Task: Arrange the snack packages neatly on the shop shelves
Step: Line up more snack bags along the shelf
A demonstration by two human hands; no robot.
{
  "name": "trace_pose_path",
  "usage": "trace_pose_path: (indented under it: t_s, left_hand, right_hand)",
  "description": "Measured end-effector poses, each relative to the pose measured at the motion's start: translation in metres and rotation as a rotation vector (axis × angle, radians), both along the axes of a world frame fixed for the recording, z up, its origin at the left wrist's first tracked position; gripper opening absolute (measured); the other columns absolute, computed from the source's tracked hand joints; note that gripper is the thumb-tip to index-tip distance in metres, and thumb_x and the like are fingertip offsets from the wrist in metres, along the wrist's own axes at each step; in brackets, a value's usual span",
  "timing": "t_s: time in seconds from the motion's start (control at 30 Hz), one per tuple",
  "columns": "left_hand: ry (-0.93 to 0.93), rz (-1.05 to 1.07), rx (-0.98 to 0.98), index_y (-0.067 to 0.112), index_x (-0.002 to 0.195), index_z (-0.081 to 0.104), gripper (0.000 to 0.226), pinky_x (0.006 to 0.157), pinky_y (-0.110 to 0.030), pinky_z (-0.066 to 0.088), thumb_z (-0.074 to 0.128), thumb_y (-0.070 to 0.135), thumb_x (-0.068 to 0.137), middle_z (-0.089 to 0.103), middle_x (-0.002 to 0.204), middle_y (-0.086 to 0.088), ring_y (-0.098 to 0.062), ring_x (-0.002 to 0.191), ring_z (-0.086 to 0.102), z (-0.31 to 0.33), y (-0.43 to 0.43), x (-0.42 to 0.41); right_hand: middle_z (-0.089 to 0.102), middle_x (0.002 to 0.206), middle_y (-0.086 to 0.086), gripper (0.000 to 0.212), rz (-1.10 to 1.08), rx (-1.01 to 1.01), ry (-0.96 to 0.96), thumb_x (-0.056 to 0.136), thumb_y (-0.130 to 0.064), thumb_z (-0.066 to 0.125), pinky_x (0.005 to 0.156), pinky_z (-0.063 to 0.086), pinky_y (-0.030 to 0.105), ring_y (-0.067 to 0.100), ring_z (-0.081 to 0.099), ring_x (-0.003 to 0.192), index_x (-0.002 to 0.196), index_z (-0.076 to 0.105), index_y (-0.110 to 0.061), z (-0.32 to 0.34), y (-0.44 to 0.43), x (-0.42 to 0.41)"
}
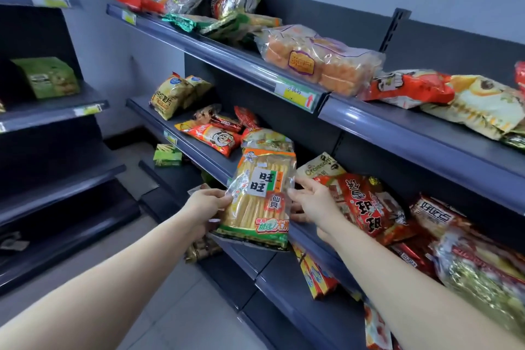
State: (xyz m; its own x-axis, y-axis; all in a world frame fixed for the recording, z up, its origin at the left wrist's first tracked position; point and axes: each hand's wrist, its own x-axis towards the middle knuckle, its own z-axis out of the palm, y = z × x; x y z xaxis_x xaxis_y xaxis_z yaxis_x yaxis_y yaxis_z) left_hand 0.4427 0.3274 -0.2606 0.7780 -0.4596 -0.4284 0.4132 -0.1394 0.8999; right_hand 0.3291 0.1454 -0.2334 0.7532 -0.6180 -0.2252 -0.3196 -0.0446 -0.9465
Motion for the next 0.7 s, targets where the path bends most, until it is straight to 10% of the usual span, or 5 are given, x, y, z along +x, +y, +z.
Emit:
trace_pose_path:
  t_s: [0.1, 0.4, 0.7]
  left_hand:
    - [-0.021, -0.018, 0.001, 0.009, 0.074, 0.061, 0.018, 0.042, -0.018, 0.036, 0.062, 0.01, 0.092, 0.054, 0.059, -0.001, -0.011, 0.045, 0.044, -0.004, -0.017, 0.024]
    - [-0.085, -0.021, -0.038, 0.015, 0.098, 0.064, 0.017, 0.068, -0.032, 0.05, 0.047, 0.011, 0.101, 0.067, 0.086, -0.006, -0.022, 0.076, 0.064, 0.0, -0.075, 0.123]
    - [-0.168, -0.227, 0.236, 0.007, 0.105, 0.065, 0.015, 0.06, -0.026, 0.046, 0.059, 0.017, 0.094, 0.064, 0.089, -0.01, -0.022, 0.072, 0.057, -0.043, -0.123, 0.18]
  right_hand:
    - [0.071, 0.105, 0.006, 0.045, 0.018, 0.0, 0.06, 0.088, -0.017, 0.067, 0.081, 0.058, 0.046, 0.023, 0.07, 0.091, 0.122, 0.047, -0.037, -0.012, -0.017, 0.028]
    - [0.066, 0.087, 0.008, 0.013, -0.36, 0.004, -0.053, 0.089, 0.005, 0.058, 0.054, 0.047, 0.026, 0.018, 0.064, 0.069, 0.093, 0.059, -0.008, -0.022, -0.087, 0.11]
    - [0.071, 0.102, 0.004, 0.019, -0.636, -0.089, -0.023, 0.088, -0.008, 0.064, 0.084, 0.057, 0.044, 0.025, 0.068, 0.092, 0.1, 0.067, -0.023, -0.049, -0.13, 0.138]
